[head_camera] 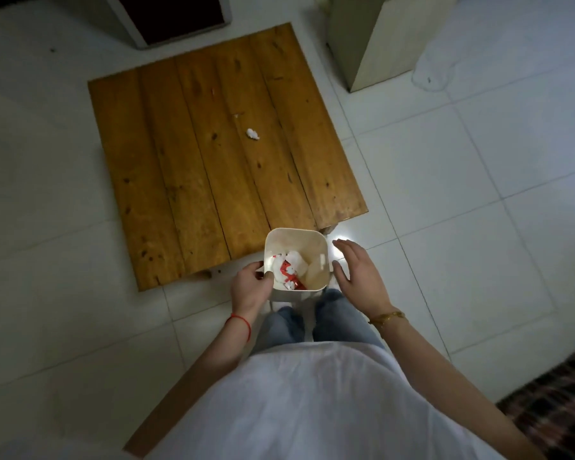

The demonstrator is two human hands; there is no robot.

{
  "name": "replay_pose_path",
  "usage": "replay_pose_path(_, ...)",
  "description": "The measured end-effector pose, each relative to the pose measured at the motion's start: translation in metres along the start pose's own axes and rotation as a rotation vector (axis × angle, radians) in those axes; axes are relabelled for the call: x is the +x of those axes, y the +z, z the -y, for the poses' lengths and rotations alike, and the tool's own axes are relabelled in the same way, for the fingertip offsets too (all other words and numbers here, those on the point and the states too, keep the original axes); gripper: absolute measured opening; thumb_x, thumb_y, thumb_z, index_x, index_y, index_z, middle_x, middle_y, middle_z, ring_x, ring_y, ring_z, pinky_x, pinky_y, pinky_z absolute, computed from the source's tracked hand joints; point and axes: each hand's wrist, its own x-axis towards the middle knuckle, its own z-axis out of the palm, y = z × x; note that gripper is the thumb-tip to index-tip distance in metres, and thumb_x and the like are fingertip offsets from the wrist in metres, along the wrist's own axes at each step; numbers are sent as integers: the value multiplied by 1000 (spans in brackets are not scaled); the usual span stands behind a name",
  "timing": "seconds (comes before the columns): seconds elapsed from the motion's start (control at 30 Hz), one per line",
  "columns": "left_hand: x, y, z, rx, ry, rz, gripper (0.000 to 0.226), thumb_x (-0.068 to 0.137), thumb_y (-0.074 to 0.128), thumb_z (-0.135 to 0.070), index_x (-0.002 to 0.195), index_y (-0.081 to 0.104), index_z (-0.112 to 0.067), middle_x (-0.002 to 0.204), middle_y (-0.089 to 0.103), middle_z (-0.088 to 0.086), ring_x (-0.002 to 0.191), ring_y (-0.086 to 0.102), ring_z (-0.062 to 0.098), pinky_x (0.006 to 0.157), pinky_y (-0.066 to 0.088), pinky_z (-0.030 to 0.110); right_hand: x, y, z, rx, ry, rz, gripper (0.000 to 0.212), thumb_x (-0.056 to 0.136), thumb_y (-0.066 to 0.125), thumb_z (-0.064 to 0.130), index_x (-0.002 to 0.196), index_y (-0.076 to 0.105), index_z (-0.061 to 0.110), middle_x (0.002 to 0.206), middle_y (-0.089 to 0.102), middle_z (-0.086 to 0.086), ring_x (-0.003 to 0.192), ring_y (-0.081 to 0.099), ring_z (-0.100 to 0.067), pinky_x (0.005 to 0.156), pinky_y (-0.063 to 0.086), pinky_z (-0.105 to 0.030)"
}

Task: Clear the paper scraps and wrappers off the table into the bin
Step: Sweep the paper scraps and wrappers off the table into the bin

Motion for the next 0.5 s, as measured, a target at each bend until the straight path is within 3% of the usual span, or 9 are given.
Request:
replay_pose_path(0.17,-2,20,-50,69,58,53,29,79,59,-19,107,68,-14,81,65,-8,66,55,2,53,40,18,-1,-34,-20,59,117,-89,44,98,46,31,139,44,17,144,46,-5,130,44,-20,107,38,-34)
replay_pose_path(0.23,-1,34,-72,90,68,84,28,78,58,-20,103,69,-13,79,64,-8,67,57,8,55,40,20,2,-52,-36,95,154,-117,44,98,46,31,140,43,18,143,46,-4,129,44,-19,107,40,-35)
replay_pose_path(0.3,1,52,-95,110,96,112,27,77,58,-19,100,70,-14,78,66,-6,70,60,12,53,39,20,5,-72,-56,121,168,-146,43,98,46,30,139,44,18,142,47,-3,129,44,-18,107,39,-33)
replay_pose_path(0.4,1,89,-137,120,140,129,27,78,58,-16,101,69,-12,80,66,-5,68,58,7,53,39,18,14,-115,-95,130,178,-171,42,97,47,28,138,45,18,141,48,-1,130,43,-16,104,33,-25)
replay_pose_path(0.5,0,133,-181,130,153,129,29,78,57,-16,104,68,-11,91,71,2,76,61,15,61,41,21,29,-169,-143,99,168,-157,41,98,47,26,138,46,16,140,50,-2,129,44,-16,102,29,-19)
